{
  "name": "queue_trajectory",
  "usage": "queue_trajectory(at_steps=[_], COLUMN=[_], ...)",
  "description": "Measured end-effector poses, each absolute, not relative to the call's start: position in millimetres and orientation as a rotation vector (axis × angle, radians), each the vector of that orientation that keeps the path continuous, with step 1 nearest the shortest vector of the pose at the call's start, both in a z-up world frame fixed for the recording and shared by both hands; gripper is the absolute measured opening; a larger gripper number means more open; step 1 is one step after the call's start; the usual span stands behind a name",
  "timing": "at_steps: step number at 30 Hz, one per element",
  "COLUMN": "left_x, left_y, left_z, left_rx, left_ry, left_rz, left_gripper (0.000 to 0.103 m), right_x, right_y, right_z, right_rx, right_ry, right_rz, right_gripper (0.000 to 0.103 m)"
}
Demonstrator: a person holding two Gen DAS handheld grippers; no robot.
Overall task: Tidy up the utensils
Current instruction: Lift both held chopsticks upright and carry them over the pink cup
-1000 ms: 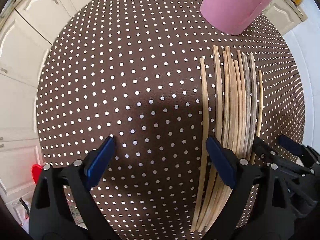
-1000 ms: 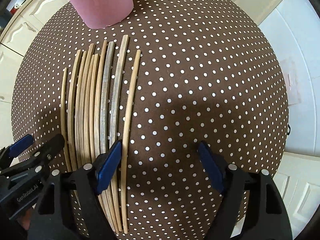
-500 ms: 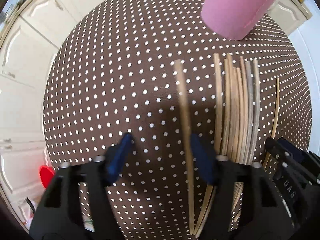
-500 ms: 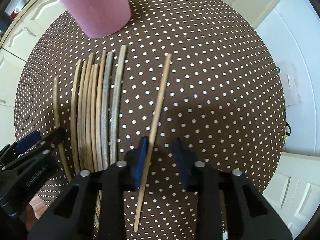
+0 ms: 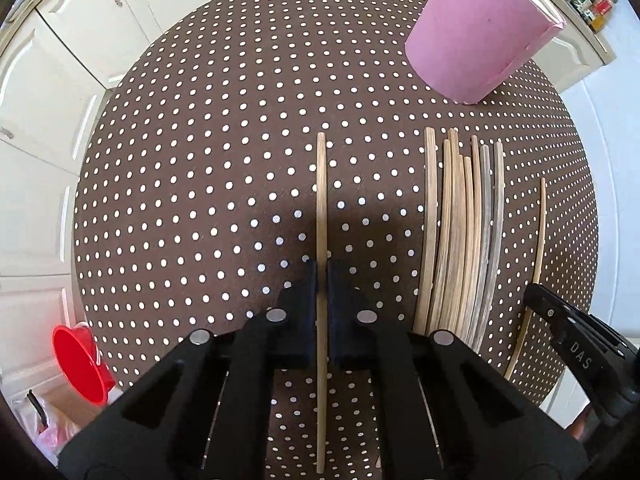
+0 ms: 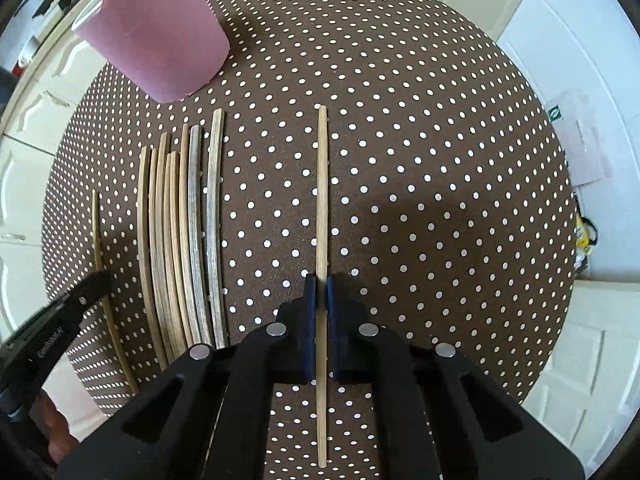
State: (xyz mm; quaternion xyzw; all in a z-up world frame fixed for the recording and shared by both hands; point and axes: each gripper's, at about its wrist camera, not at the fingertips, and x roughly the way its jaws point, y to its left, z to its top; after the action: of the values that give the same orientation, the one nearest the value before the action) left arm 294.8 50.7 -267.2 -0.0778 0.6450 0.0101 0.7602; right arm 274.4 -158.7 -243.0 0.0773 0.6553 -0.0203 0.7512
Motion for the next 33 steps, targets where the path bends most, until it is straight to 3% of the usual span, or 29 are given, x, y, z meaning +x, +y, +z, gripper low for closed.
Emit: queue_trajectory(at_steps=[8, 14, 33], left_x=[264, 239, 268], left_y=[55, 31, 50], left_z=[-252, -211, -115], left_rx=[-0.145, -0.147, -0.111], left_ry=[1.385, 1.317, 1.091], left_rz=[0.042, 0.069, 0.045], left_gripper=[0.005, 0.005, 0.005], right_x=[265, 266, 284], right_y=[-196, -213, -242], right_z=[-231, -201, -101], right_rx=[0.294, 0.34, 0.347], right_ry=[1.387, 1.295, 0.97], right_rz=[0.001, 0.053, 0.11], right_gripper=[0.005, 0.005, 0.005])
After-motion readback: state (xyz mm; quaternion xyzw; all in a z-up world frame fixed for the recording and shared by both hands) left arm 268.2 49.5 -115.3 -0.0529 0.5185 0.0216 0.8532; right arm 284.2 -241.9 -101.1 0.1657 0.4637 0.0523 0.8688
